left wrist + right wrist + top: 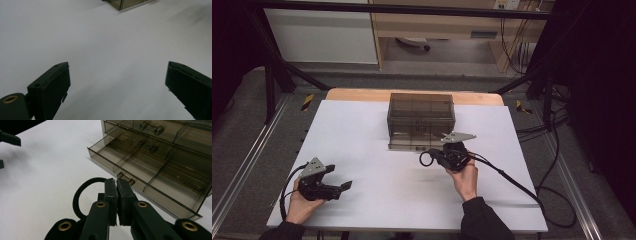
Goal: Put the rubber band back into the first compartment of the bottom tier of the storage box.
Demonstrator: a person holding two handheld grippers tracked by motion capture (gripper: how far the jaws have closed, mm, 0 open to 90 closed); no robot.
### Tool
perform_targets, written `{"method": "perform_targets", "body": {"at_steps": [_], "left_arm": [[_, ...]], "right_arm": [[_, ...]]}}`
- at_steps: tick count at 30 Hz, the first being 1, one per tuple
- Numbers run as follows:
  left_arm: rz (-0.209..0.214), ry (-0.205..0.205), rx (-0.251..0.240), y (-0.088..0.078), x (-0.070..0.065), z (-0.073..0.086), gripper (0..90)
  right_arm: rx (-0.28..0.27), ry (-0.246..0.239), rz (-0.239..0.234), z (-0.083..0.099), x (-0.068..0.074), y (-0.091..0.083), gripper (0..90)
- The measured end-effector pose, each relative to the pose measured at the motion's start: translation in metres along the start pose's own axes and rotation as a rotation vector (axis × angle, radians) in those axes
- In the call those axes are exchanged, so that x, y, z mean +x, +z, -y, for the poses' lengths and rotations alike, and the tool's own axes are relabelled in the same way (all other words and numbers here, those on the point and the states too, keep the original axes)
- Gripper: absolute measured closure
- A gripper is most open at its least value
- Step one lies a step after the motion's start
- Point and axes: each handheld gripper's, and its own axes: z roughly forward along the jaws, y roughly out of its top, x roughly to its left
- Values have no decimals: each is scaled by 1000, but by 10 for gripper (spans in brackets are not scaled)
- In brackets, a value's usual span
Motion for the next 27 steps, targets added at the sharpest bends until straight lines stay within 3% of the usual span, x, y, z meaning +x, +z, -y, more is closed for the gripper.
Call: {"method": "perform_targets", "body": {"at_steps": [27], "left_arm": [[0,0,0,0,0,0,56]], "right_arm": [[-23,5,17,-26,6,30,880]]}}
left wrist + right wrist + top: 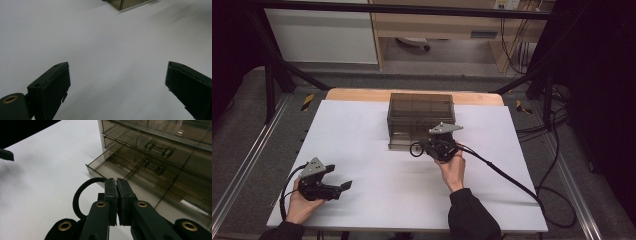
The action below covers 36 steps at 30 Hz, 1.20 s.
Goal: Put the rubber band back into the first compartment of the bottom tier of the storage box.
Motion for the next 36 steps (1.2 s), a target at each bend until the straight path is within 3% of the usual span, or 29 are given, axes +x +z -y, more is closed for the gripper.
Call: {"method": "perform_targets", "body": {"at_steps": [26,36], "left_arm": [[2,0,3,0,1,0,56],[2,1,4,0,1,0,56]], "right_arm": [[-1,13,9,-13,2,39,880],[-1,38,17,-13,-4,50,880]]}}
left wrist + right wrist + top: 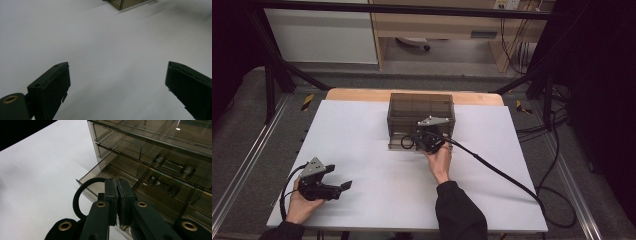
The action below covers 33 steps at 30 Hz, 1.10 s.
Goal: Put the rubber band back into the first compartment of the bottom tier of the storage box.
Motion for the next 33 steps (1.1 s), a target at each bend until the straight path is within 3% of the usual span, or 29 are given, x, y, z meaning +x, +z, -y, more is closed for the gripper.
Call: {"method": "perform_targets", "body": {"at_steps": [33], "left_arm": [[2,0,-2,0,1,0,56]], "right_arm": [[16,25,17,-7,-1,42,880]]}}
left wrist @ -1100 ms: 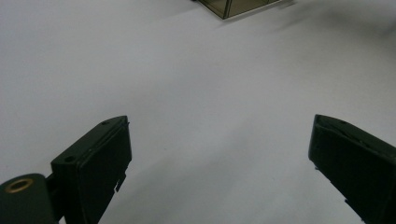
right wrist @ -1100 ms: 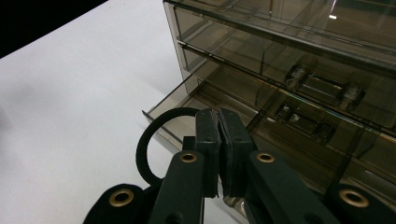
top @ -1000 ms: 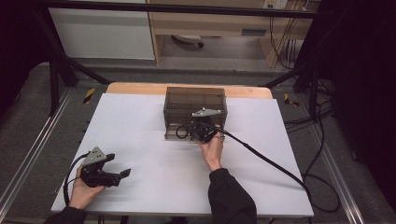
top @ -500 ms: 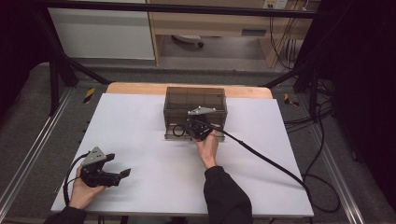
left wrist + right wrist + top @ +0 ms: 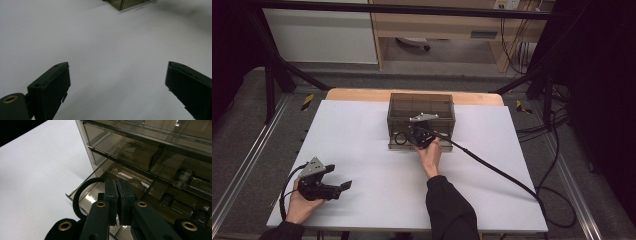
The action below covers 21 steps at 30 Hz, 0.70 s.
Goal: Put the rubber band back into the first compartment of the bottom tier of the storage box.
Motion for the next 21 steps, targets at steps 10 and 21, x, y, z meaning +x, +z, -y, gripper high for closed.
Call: {"method": "perform_targets", "body": {"at_steps": [10,21], "left_arm": [[0,-3,-4,0,0,0,56],[0,-2,-2,0,0,0,56]], "right_arm": [[12,9,18,2,-5,8,880],[28,16,27,8,-6,18,880]]}}
